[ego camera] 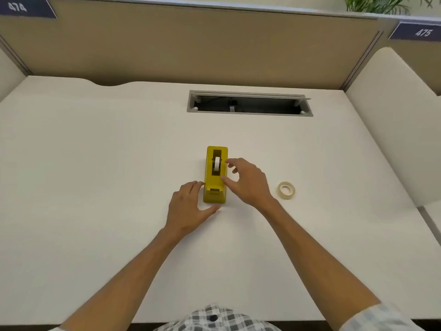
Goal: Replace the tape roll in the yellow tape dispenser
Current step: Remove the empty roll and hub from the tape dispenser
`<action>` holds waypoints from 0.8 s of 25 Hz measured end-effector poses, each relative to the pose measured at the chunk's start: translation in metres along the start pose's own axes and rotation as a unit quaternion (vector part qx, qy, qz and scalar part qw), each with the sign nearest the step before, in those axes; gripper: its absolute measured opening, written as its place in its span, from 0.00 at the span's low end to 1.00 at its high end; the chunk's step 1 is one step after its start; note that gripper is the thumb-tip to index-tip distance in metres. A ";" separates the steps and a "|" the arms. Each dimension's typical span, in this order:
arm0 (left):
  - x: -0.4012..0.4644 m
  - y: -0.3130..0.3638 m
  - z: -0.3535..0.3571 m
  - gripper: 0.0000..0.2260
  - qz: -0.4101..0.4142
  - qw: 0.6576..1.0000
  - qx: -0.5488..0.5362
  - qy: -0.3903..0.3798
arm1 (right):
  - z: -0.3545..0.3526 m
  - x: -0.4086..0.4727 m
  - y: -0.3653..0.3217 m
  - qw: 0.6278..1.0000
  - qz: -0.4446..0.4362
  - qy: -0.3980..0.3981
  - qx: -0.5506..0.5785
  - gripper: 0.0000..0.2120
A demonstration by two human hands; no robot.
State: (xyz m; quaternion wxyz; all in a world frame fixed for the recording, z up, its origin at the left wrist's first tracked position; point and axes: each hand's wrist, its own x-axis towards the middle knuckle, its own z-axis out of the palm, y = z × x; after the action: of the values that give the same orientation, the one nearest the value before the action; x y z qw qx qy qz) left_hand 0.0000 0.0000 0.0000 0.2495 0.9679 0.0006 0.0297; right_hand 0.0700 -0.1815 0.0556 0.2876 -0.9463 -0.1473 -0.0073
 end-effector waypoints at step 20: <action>0.004 -0.012 0.021 0.32 0.028 0.998 0.055 0.032 | 0.004 0.037 -0.006 0.997 -0.013 -0.034 -0.073 0.23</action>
State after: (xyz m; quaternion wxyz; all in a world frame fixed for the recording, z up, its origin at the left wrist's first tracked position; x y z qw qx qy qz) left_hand 0.0057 0.0007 -0.0237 0.1952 0.9783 -0.0172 0.0679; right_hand 0.1030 -0.1646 0.0593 0.2123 -0.9625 -0.1687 0.0098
